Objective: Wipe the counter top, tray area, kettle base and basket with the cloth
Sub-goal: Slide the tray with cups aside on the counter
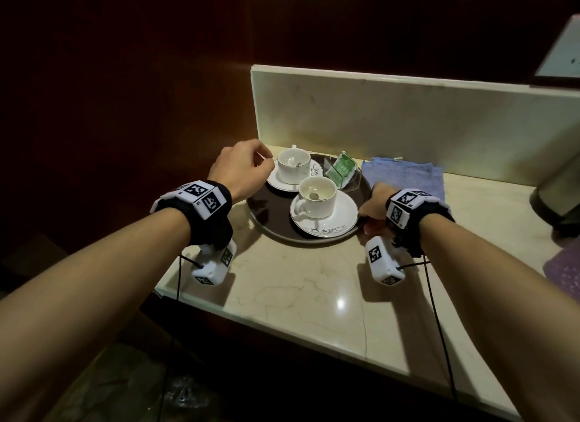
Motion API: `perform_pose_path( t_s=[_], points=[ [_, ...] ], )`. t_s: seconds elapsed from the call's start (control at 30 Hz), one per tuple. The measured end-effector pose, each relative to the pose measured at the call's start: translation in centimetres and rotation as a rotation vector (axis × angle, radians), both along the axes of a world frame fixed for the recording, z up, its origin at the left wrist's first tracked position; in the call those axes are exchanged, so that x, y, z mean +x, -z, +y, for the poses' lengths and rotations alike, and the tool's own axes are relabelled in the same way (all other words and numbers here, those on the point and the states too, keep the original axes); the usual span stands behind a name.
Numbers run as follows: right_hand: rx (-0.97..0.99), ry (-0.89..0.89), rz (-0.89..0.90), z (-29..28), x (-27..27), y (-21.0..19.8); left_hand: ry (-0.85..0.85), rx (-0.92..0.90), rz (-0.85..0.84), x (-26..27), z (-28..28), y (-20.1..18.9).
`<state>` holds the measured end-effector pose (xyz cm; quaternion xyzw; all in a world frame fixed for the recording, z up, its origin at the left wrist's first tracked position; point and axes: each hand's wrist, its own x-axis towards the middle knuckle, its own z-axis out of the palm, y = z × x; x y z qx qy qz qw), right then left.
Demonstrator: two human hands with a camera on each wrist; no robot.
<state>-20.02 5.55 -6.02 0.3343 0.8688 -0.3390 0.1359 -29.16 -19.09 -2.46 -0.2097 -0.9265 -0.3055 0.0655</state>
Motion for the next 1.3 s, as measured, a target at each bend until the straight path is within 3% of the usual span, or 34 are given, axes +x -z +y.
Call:
perform_pose_path(
  t_s=[0.2, 0.37, 0.53, 0.9, 1.0, 1.17, 1.3],
  points=[
    [-0.040, 0.044, 0.029, 1.8, 4.7, 0.0, -0.027, -0.144, -0.015, 0.7, 0.7, 0.8],
    [0.063, 0.022, -0.025, 3.6, 8.6, 0.1, 0.059, -0.542, -0.249, 1.2, 1.7, 1.8],
    [0.071, 0.110, -0.054, 5.6, 13.4, -0.6, 0.188, -0.596, -0.416, 3.5, 3.6, 3.3],
    [0.323, 0.248, -0.057, 10.6, 18.3, 0.7, 0.417, -0.520, -0.565, 8.2, 8.2, 4.4],
    [0.388, 0.222, -0.052, 10.9, 18.0, 0.6, 0.424, -0.505, -0.584, 9.0, 9.1, 4.8],
    [0.293, 0.218, 0.002, 11.6, 17.2, -1.3, 0.399, -0.438, -0.715, 9.5, 9.3, 4.8],
    [0.430, 0.191, 0.099, 10.5, 15.6, -3.6, 0.329, -0.330, -0.774, 10.0, 9.5, 5.2]
  ],
)
